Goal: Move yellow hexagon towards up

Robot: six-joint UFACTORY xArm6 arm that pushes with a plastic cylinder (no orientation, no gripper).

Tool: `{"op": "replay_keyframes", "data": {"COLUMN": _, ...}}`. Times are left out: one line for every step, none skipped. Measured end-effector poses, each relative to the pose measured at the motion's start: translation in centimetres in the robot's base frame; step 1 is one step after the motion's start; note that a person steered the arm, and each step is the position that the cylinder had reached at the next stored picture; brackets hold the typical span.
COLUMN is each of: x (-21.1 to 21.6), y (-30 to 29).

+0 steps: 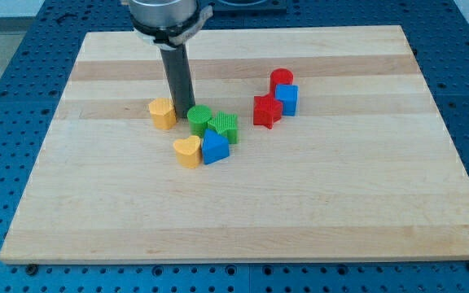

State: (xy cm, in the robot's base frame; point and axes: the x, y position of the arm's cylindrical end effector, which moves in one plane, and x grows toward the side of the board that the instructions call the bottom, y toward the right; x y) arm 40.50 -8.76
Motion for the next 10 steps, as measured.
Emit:
{"op": "replay_keyframes", "data": {"x": 2.2, "y": 0.8}}
{"op": "replay_keyframes", "data": {"x": 4.6, "y": 1.5}}
{"op": "replay_keyframes", "data": {"x": 4.7, "y": 1.5}}
{"op": "replay_keyframes", "data": {"x": 4.7, "y": 1.5}}
{"op": "replay_keyframes", "data": {"x": 4.4, "y": 1.3}}
{"op": "replay_keyframes", "data": {"x": 3.7, "y": -1.4}}
{"op": "replay_keyframes", "data": {"x": 3.3, "y": -4.1}}
{"op": "replay_keyframes", "data": {"x": 1.5, "y": -4.1}}
{"op": "replay_keyframes", "data": {"x": -0.8, "y": -2.5}}
{"op": "replay_keyframes", "data": {"x": -1.1, "y": -1.6}}
